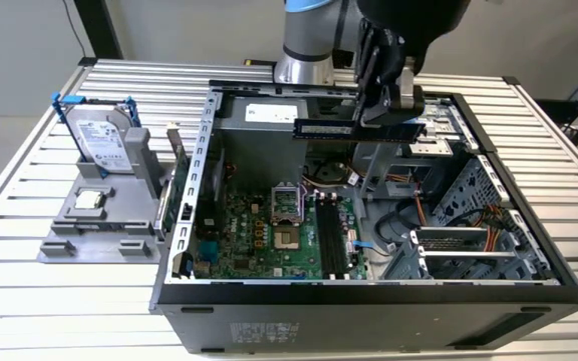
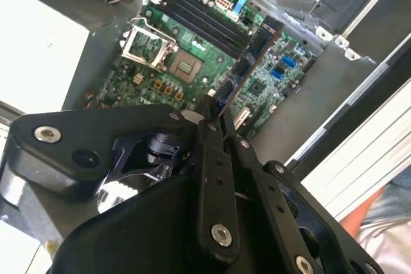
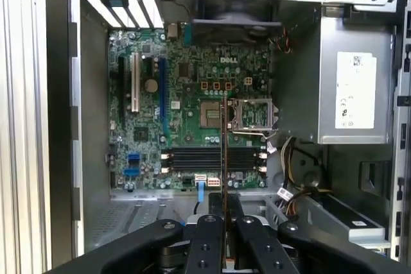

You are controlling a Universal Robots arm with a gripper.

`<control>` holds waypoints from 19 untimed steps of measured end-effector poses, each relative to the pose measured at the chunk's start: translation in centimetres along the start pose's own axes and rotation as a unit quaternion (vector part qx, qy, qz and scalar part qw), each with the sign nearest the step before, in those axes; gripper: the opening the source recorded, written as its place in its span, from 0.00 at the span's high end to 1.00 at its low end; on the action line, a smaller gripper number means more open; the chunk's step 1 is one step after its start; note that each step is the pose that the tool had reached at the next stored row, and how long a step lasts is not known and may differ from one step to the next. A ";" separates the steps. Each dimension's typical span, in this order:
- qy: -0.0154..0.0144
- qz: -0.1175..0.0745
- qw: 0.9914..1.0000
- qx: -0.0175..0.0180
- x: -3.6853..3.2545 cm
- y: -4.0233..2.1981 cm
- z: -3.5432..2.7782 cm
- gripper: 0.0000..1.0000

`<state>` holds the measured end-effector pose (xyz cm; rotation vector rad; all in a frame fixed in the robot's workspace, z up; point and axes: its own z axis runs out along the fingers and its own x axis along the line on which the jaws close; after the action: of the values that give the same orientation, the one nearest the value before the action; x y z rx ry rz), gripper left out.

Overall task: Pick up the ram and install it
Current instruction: 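Pick up the ram and move it above insertion slot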

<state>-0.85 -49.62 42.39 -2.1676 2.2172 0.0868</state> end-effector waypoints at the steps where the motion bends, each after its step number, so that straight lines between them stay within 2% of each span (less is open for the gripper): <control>1: 0.000 0.001 1.000 0.000 0.00 -0.26 0.00 1.00; 4: 0.000 0.003 1.000 0.000 -0.02 -1.04 0.01 1.00; 6: 0.000 0.003 1.000 0.000 -0.05 -1.28 0.01 1.00; 19: 0.003 0.003 1.000 0.000 -0.04 -1.28 0.01 1.00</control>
<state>0.43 -49.60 42.37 -2.1629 2.2273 0.0804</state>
